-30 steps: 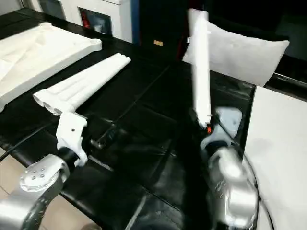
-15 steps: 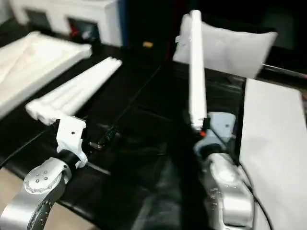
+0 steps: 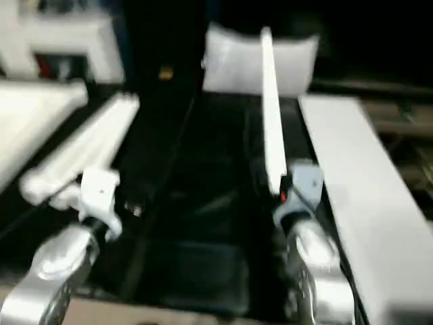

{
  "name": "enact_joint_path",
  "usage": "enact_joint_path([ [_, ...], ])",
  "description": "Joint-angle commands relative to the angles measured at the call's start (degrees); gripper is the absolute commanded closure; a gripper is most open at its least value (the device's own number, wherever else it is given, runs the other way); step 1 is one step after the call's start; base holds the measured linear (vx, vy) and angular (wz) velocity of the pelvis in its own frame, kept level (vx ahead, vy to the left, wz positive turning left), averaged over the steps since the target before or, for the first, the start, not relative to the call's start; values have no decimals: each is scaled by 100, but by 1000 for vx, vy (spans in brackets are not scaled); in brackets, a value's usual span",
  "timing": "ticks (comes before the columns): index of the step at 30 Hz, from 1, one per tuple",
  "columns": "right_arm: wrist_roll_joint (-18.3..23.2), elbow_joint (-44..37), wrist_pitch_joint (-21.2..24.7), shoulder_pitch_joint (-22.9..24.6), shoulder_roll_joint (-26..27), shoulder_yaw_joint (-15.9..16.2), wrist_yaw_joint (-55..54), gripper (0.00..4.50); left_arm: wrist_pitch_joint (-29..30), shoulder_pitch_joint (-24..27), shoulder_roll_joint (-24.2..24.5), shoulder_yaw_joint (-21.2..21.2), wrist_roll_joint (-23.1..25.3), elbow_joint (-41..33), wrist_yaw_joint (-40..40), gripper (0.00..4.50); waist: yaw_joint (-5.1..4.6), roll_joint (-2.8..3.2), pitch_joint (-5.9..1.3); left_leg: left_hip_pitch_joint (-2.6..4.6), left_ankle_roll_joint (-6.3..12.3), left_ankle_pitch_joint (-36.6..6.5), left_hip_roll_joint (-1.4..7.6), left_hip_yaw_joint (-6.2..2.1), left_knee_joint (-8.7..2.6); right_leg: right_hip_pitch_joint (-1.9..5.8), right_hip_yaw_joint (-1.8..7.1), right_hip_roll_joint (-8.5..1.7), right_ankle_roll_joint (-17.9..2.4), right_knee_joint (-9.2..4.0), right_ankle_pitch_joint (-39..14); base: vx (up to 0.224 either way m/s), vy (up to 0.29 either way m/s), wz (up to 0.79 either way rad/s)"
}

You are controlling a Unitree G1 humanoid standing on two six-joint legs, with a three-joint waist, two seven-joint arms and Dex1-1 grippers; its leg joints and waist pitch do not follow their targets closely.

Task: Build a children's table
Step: Move to table

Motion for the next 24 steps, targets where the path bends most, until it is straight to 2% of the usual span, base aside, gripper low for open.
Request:
enact_joint_path([
  [1, -1, -76, -22, -85, 10, 138, -6, 176, 10, 31, 41, 114, 22, -24, 16, 0, -150, 136, -114, 527, 553, -1987, 193, 240, -882, -449, 25, 246, -848, -563, -2735, -143, 333, -48],
  [2, 4, -70, -34, -86, 4, 138, -13, 176, 2, 36, 40, 121, 25, -17, 12, 0, -352, 21, -8, 314, 772, -2904, 482, 226, -1211, -371, -207, 214, -694, -153, -2338, -143, 333, -48],
  [3, 6, -69, -37, -86, 1, 137, -15, 176, 1, 37, 38, 124, 26, -16, 11, 0, -248, 220, -151, 190, 978, -3703, 637, 319, -1466, -165, -611, 71, -650, 493, -1119, -135, 284, -50],
  [4, 18, -68, -53, -89, -8, 134, -15, 176, -4, 39, 32, 132, 30, -10, 12, 0, -285, 270, -110, 49, 1687, -3495, 351, 89, -1552, 65, -897, 16, -539, 453, -358, -82, 275, -37],
  [5, 28, -70, -65, -91, -14, 131, -9, 176, -6, 39, 29, 134, 32, -8, 17, 0, -384, 267, -114, 269, 1941, -3014, 277, 165, -1409, -14, -968, -36, -433, 287, -314, -82, 275, -37],
  [6, 44, -81, -64, -94, -20, 130, 8, 176, -9, 38, 25, 134, 34, -8, 22, 0, -427, 171, -170, 414, 1989, -2612, 281, 110, -1286, -43, -900, -128, -380, 131, -298, -56, 221, -16],
  [7, 52, -82, -65, -99, -21, 133, 18, 176, -14, 36, 26, 138, 33, -1, 22, 0, -428, 26, -156, 329, 1927, -2357, 287, 131, -1289, 53, -746, -287, -256, -57, -440, -55, 185, -3],
  [8, 66, -72, -75, -115, -25, 135, 35, 176, -15, 14, 18, 149, 35, 8, 29, 0, 12, -246, -292, -379, 1014, -1047, 180, 108, 317, 562, 574, -2232, -396, -1239, -1744, -55, 185, -3],
  [9, 71, -66, -80, -123, -28, 136, 41, 176, -15, 3, 14, 154, 35, 12, 33, 0, -46, -239, -355, -608, 742, -576, 156, -112, 603, 654, 730, -2296, -530, -1151, -1420, -52, 213, -19],
  [10, 70, -55, -84, -134, -34, 137, 39, 176, -14, -7, 10, 160, 36, 14, 37, 0, -37, -162, -270, -727, 340, -160, 151, -235, 607, 639, 345, -2049, -764, -1091, -756, -36, 238, -23],
  [11, 63, -31, -89, -147, -45, 143, 29, 176, -18, -10, 4, 171, 36, 16, 38, 0, -6, -292, -223, -555, 259, -32, -1, -66, 331, 493, 27, -1436, -1289, -1099, -647, -36, 238, -23],
  [12, 64, -14, -95, -158, -55, 156, 16, 176, -23, -13, 3, 183, 33, 24, 36, 0, 44, -194, -256, -482, 769, 466, -41, 79, -202, 570, -128, -981, -1646, -1064, -798, -44, 231, -3],
  [13, 64, -7, -97, -165, -59, 163, 12, 176, -24, -13, 2, 188, 33, 27, 36, 0, 44, -194, -256, -482, 769, 466, -41, 79, -202, 570, -128, -981, -1646, -1064, -798, -27, 296, 12],
  [14, 64, 0, -99, -171, -62, 169, 7, 176, -26, -13, 1, 192, 32, 31, 36, 0, -89, 161, -254, 32, 2192, 612, 39, 155, -875, 145, -486, -110, -1340, -714, -1387, -27, 296, 12],
  [15, 64, 0, -99, -171, -62, 169, 7, 176, -26, -13, 1, 192, 32, 31, 36, 0, -282, 240, -245, 200, 2697, 337, 160, 85, -970, -15, -650, 174, -1074, -323, -1347, -68, 293, 18],
  [16, 66, 1, -100, -174, -66, 173, 7, 176, -24, -13, -4, 195, 36, 31, 34, 0, -340, 314, -266, 274, 2984, 261, 234, 23, -1045, -84, -728, 197, -780, 107, -1206, -73, 262, 9],
  [17, 66, 18, -113, -189, -83, 181, 14, 176, -10, -14, -23, 205, 42, 27, 37, 0, -296, 277, -227, 174, 3574, 630, 380, -56, -1097, -212, -809, 86, -203, 496, -879, -73, 262, 9],
  [18, 66, 18, -113, -189, -83, 181, 14, 176, -10, -14, -23, 205, 42, 27, 37, 0, -276, 245, -245, 232, 3746, 1014, 437, -60, -1016, -309, -795, 32, -93, 489, -791, -41, 267, 0],
  [19, 27, 62, -164, -214, -113, 201, 23, 176, 2, -26, -34, 220, 52, 31, 56, 0, -224, 119, -220, 178, 3788, 1234, 588, 11, -1043, -309, -706, -111, 107, 435, -640, -66, 217, -6],
  [20, 24, 68, -170, -217, -114, 203, 23, 176, 0, -28, -33, 221, 55, 34, 59, 0, -133, -80, -198, 35, 3187, 662, 493, 167, -1022, -196, -443, -365, 214, 61, -452, -66, 217, -6],
  [21, 22, 91, -186, -231, -118, 210, 22, 176, -7, -48, -35, 224, 69, 47, 72, 0, 232, -328, -191, -355, 1717, -660, 50, 340, 89, -53, 601, -1660, 493, -970, -1438, -96, 202, -1],
  [22, 24, 96, -189, -238, -123, 216, 28, 176, -10, -66, -48, 231, 71, 47, 90, 0, 186, -382, -241, -593, 1171, -797, -19, 44, 643, 91, 970, -1971, 350, -1083, -1780, -97, 247, -17],
  [23, 31, 109, -196, -258, -128, 222, 42, 176, -13, -91, -62, 242, 71, 53, 107, 0, 69, -296, -212, -861, 331, -437, -113, -278, 893, 320, 590, -1826, 42, -992, -2438, -97, 247, -17],
  [24, 31, 119, -202, -276, -131, 225, 51, 176, -16, -106, -68, 249, 71, 57, 113, 0, 75, -288, -160, -799, 137, -456, -67, -270, 797, 294, 472, -1685, -325, -1026, -2580, -93, 288, -33],
])
